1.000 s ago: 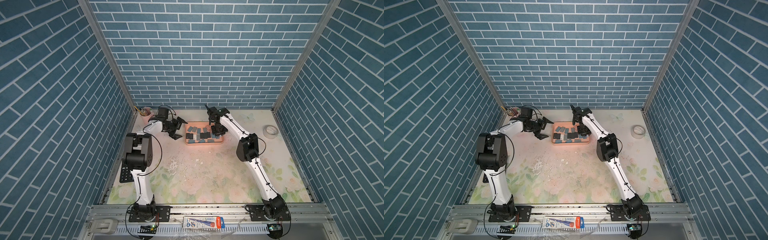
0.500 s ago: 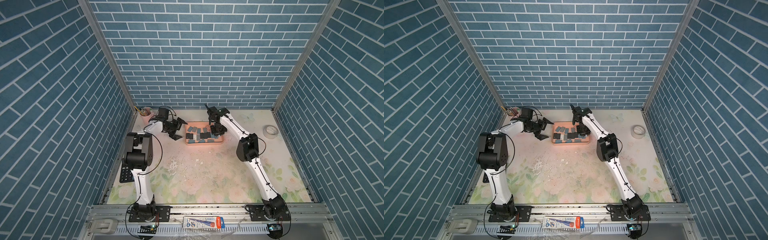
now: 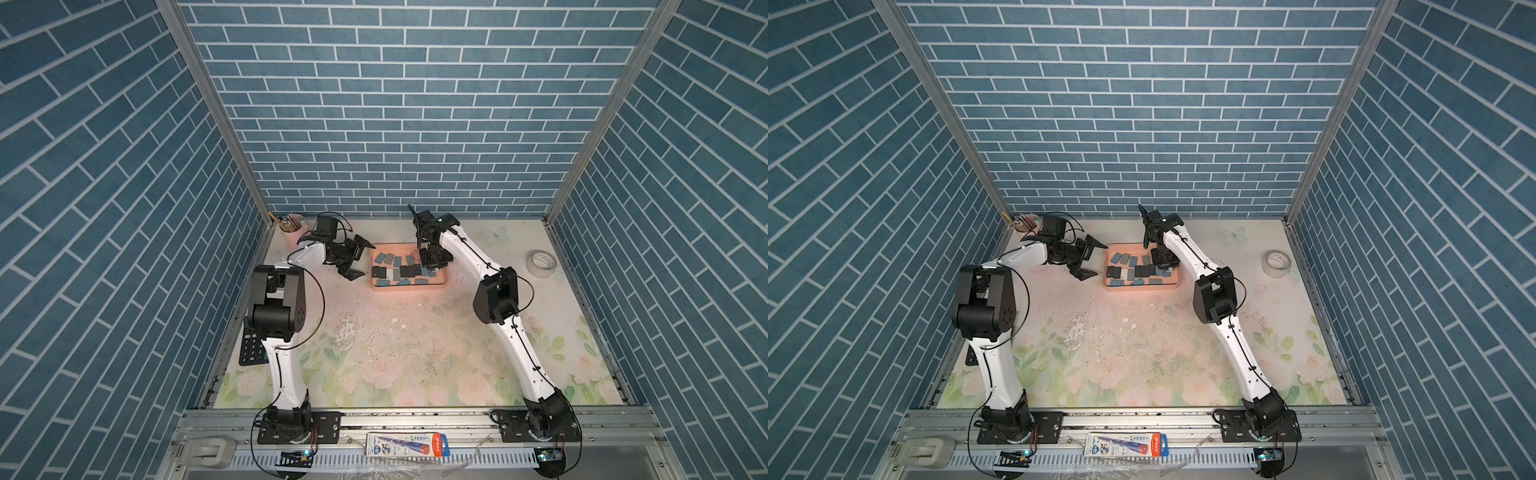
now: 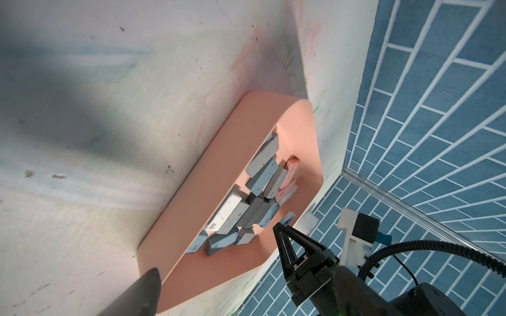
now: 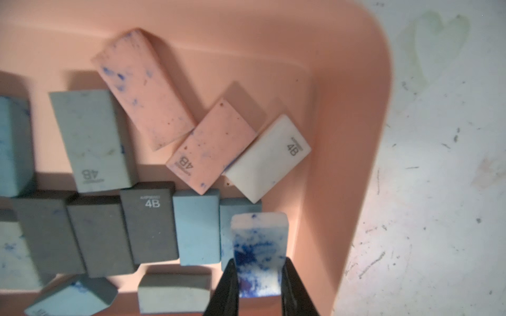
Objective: Put the eraser in the storage box
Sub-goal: Place the eraser at the center of the board.
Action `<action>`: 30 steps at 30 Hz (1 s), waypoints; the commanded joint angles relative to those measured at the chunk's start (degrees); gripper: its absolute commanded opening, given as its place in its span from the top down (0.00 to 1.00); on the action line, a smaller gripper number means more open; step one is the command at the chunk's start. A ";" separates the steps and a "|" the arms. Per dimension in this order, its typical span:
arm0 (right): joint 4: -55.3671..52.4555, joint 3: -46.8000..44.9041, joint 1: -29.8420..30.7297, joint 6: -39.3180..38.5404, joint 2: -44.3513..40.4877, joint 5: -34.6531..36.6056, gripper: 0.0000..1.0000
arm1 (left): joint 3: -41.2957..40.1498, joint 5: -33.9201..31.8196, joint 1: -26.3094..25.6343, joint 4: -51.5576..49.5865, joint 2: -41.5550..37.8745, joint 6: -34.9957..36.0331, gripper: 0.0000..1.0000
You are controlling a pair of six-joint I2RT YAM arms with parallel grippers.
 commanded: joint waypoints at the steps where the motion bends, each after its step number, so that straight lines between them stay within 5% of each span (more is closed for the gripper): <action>1: -1.67 0.36 -1.06 1.00 -1.77 2.07 0.75 | 0.97 -0.30 0.11 -1.01 0.83 0.59 0.00; 30: -1.42 -1.54 -1.11 0.72 2.83 2.30 0.72 | 0.66 -0.23 0.44 -1.10 0.24 0.51 0.00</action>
